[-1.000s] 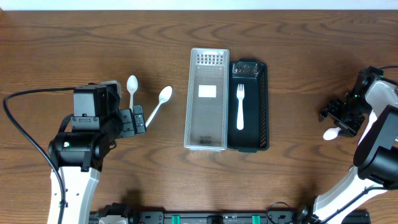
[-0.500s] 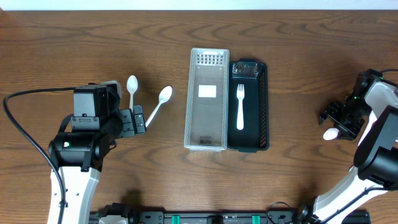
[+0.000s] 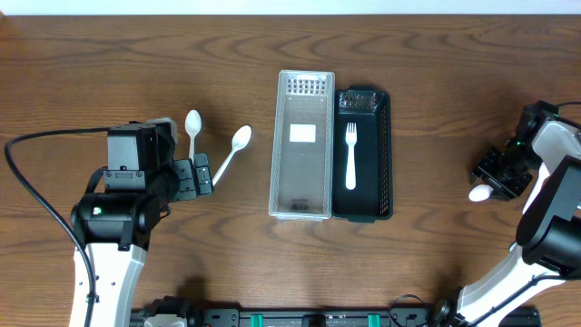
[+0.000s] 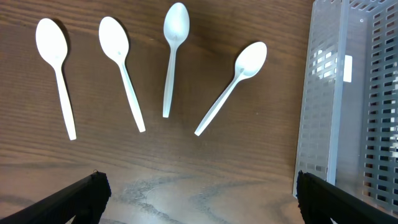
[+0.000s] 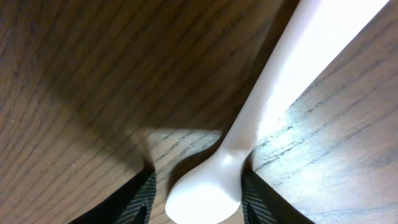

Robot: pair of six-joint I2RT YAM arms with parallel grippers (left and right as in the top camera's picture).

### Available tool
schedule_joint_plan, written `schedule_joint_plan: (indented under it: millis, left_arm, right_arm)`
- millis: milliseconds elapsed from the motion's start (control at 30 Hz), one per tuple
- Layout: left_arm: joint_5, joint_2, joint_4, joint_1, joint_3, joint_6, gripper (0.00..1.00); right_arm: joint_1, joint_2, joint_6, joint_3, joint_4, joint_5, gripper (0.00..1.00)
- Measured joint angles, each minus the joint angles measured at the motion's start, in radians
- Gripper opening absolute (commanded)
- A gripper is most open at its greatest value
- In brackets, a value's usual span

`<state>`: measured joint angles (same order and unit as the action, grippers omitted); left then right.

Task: Pack container
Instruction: 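Lower right gripper and grasp the white spoon among the forks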

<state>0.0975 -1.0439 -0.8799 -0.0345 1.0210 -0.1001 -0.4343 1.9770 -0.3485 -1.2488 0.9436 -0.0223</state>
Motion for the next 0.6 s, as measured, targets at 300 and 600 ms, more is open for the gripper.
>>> schedule_joint_plan:
  millis: [300, 600]
  left_arm:
    - [0.000, 0.000, 0.000, 0.000, 0.000, 0.000, 0.98]
    - [0.000, 0.000, 0.000, 0.000, 0.000, 0.000, 0.98]
  right_arm:
    - [0.000, 0.000, 0.000, 0.000, -0.003, 0.000, 0.45]
    - [0.000, -0.005, 0.002, 0.002, -0.064, 0.014, 0.38]
